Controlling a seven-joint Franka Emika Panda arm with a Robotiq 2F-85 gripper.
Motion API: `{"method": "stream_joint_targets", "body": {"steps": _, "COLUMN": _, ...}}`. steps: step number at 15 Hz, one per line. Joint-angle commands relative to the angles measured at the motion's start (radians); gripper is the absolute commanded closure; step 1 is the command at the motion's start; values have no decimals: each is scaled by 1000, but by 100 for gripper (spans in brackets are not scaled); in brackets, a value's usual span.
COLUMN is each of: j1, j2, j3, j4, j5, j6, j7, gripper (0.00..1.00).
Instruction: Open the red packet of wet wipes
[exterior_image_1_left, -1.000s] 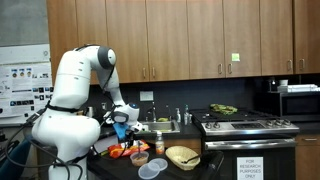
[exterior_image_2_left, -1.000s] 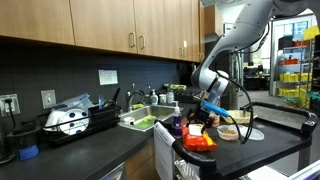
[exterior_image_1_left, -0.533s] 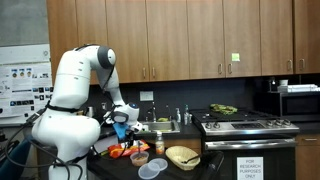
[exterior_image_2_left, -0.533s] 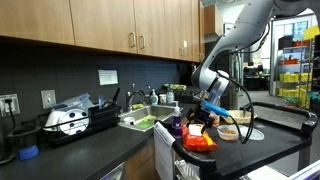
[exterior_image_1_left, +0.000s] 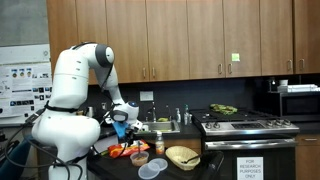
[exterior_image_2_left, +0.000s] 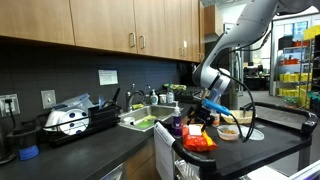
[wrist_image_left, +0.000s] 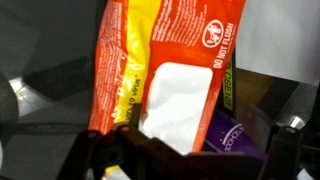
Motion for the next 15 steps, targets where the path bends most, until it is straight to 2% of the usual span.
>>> {"method": "stream_joint_targets", "body": {"steps": 1, "j1": 0, "j2": -32, "j3": 6, "j4": -8, "j5": 26, "j6": 6, "j7": -19, "gripper": 0}}
{"method": "stream_joint_targets", "body": {"steps": 15, "j1": 4, "j2": -65, "j3": 9, "j4": 14, "j5": 11, "j6": 3, "j7": -12, "gripper": 0}}
